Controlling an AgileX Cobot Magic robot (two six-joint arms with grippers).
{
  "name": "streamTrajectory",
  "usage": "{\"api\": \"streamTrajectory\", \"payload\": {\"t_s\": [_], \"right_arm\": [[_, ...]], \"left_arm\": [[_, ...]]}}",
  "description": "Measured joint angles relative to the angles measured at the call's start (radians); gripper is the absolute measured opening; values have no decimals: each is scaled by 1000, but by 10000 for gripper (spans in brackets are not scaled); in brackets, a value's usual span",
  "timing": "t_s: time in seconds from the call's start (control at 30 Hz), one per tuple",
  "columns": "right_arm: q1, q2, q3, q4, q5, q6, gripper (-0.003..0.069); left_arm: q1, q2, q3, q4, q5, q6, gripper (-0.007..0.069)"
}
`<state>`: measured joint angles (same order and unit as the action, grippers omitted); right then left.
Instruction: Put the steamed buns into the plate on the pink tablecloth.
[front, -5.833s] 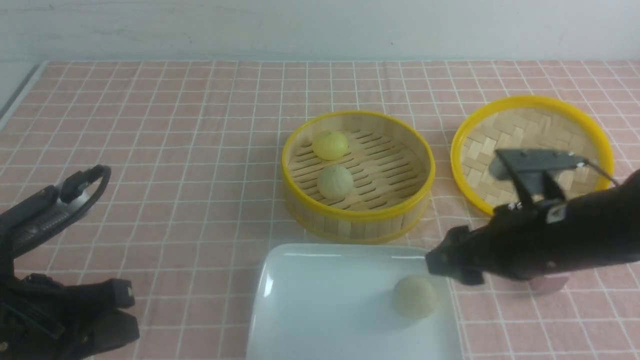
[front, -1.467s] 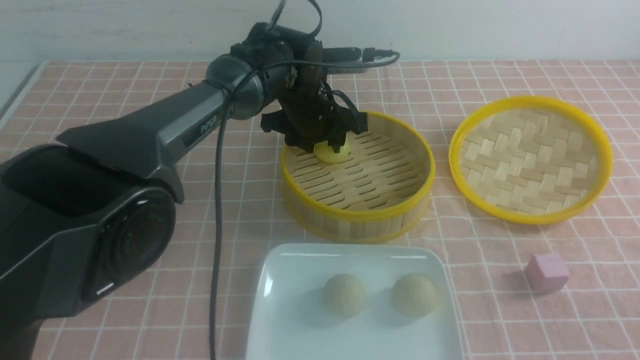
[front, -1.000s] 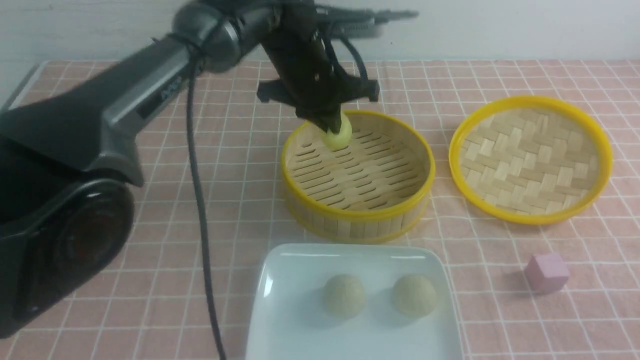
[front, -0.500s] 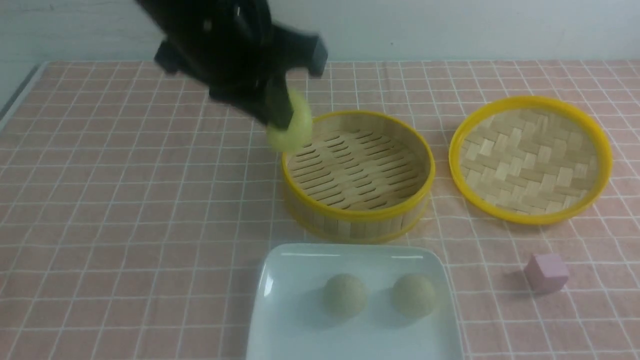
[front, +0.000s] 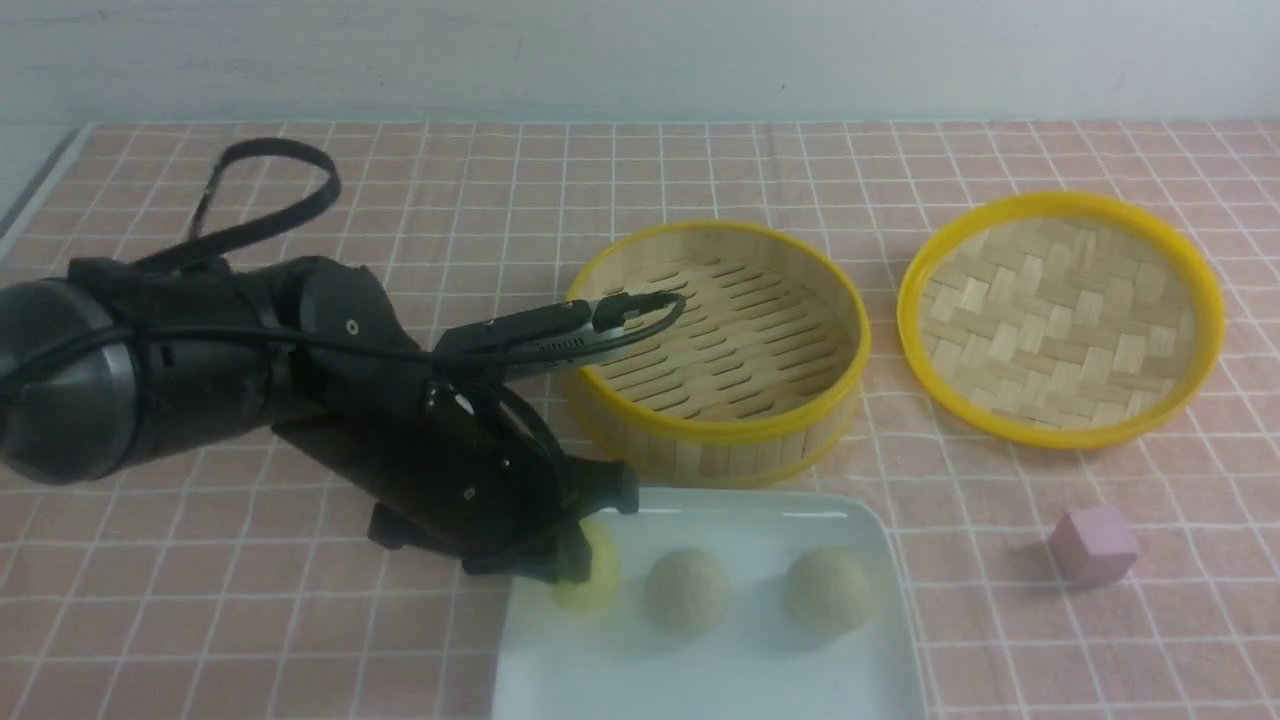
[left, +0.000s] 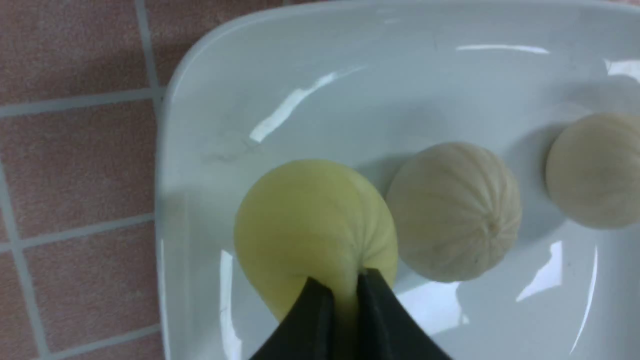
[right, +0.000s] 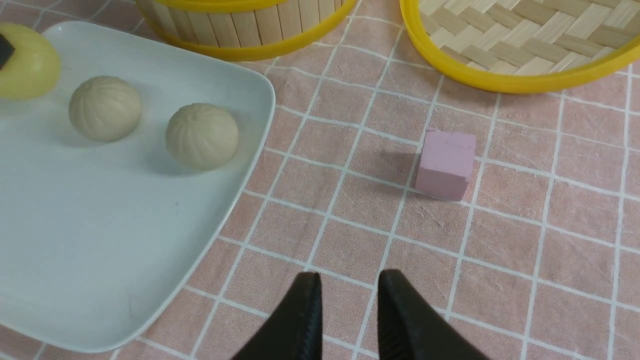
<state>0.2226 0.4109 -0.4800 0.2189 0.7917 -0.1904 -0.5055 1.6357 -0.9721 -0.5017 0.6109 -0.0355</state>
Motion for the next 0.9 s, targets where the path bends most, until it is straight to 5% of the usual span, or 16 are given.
{"api": "streamTrajectory", "payload": {"t_s": [0.37,0.5,0.73,0.9], "right_arm": [[0,-44,-108,37,74,-14,149],[0,-115,-272,-12,208,-16,82],[0,-262,-387,-85,277,15,-8],[0,-332,-279,-62,141,112,-10]], "left_arm": [[4,70,-6,-68,-14,3,295],[37,11,-56,-33,62,3,374],[50,-99,-98,14,161,3,367],[50,-119,-98,19,203,10,244]]}}
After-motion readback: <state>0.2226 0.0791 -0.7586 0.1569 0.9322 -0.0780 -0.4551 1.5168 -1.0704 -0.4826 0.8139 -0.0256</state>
